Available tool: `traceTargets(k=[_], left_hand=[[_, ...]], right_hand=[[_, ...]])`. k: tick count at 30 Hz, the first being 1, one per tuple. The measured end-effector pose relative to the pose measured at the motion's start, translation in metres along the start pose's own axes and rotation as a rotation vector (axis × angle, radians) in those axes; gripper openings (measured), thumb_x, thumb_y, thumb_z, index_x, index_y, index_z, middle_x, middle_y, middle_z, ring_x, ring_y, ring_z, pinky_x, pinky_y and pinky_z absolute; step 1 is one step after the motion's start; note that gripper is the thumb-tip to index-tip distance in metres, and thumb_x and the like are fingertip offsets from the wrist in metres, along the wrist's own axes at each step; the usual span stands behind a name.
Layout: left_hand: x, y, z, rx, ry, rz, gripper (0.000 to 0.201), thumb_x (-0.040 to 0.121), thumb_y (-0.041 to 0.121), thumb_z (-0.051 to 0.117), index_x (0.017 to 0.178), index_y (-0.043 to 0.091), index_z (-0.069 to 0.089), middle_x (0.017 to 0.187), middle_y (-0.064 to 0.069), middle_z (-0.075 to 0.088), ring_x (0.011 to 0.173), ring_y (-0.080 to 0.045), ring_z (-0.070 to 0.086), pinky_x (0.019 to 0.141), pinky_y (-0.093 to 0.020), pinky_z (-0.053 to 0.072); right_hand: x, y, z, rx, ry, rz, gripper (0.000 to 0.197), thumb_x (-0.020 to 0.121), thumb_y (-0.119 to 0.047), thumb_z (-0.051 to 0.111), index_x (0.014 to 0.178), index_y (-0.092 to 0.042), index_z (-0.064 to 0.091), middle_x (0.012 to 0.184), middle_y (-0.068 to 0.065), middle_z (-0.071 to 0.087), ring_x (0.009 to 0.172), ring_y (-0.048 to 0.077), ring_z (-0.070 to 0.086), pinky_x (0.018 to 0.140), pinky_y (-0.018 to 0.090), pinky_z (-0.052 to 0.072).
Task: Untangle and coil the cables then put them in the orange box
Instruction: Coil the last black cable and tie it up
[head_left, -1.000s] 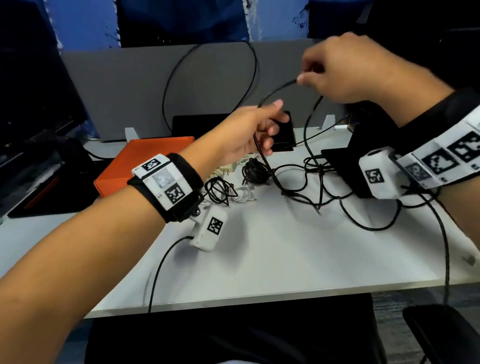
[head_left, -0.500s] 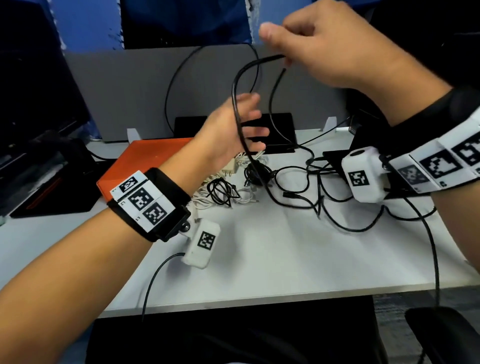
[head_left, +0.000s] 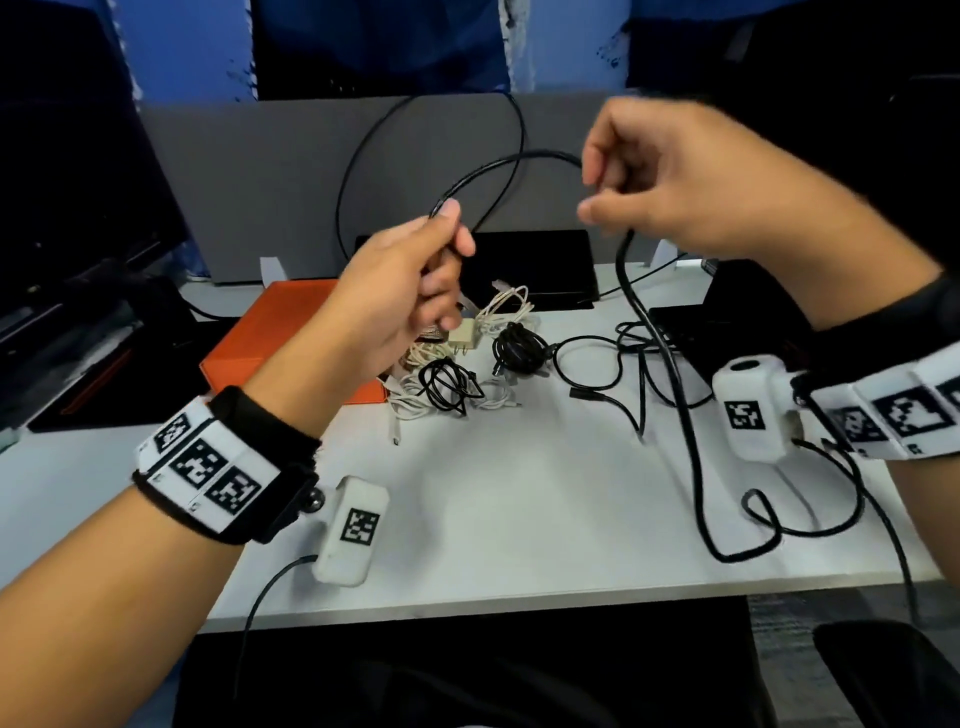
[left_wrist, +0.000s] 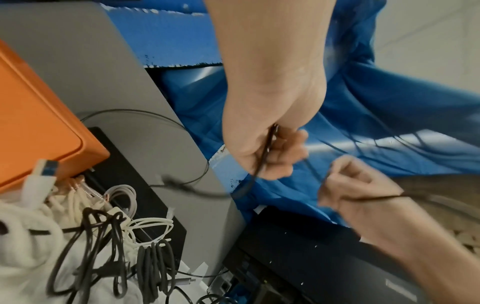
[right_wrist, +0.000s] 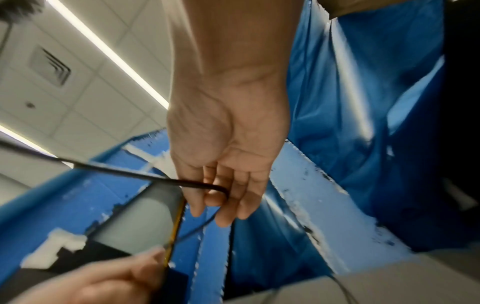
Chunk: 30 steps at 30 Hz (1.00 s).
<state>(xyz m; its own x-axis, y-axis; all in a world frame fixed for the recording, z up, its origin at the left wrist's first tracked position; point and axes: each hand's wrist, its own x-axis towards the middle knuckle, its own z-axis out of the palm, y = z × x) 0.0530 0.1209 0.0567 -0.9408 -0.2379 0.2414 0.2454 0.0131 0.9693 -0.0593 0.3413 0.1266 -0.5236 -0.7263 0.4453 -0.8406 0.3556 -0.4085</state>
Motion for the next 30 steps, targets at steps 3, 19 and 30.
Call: traceTargets(k=[3, 19, 30], left_hand=[[-0.02, 0.004, -0.002, 0.033, -0.05, 0.0, 0.037, 0.11, 0.035, 0.041, 0.087, 0.011, 0.057, 0.053, 0.004, 0.022, 0.044, -0.012, 0.014, 0.047, -0.029, 0.013], [-0.056, 0.019, -0.03, 0.173, -0.143, 0.0, 0.038, 0.101, 0.039, 0.049, 0.072, 0.015, 0.052, 0.049, 0.002, 0.023, 0.04, -0.012, 0.018, 0.05, -0.033, 0.016], [-0.061, 0.041, -0.022, -0.449, -0.127, 0.18, 0.034, 0.111, 0.029, 0.027, 0.113, 0.012, 0.057, 0.059, 0.009, 0.033, 0.043, -0.006, 0.026, 0.05, -0.018, 0.031]], right_hand=[[-0.006, 0.012, 0.025, -0.117, -0.06, 0.093, 0.031, 0.092, -0.028, 0.075, 0.112, -0.03, 0.053, 0.088, -0.008, 0.07, 0.077, 0.006, 0.063, 0.082, 0.039, 0.053], [-0.026, -0.021, 0.066, 0.137, 0.132, -0.032, 0.029, 0.106, -0.041, 0.049, 0.114, -0.025, 0.071, 0.094, -0.004, 0.073, 0.086, 0.014, 0.064, 0.083, 0.042, 0.053], [-0.04, -0.048, 0.11, 0.305, -0.143, 0.179, 0.036, 0.111, -0.032, 0.039, 0.145, -0.028, 0.046, 0.07, -0.006, 0.05, 0.053, 0.008, 0.052, 0.061, 0.049, 0.062]])
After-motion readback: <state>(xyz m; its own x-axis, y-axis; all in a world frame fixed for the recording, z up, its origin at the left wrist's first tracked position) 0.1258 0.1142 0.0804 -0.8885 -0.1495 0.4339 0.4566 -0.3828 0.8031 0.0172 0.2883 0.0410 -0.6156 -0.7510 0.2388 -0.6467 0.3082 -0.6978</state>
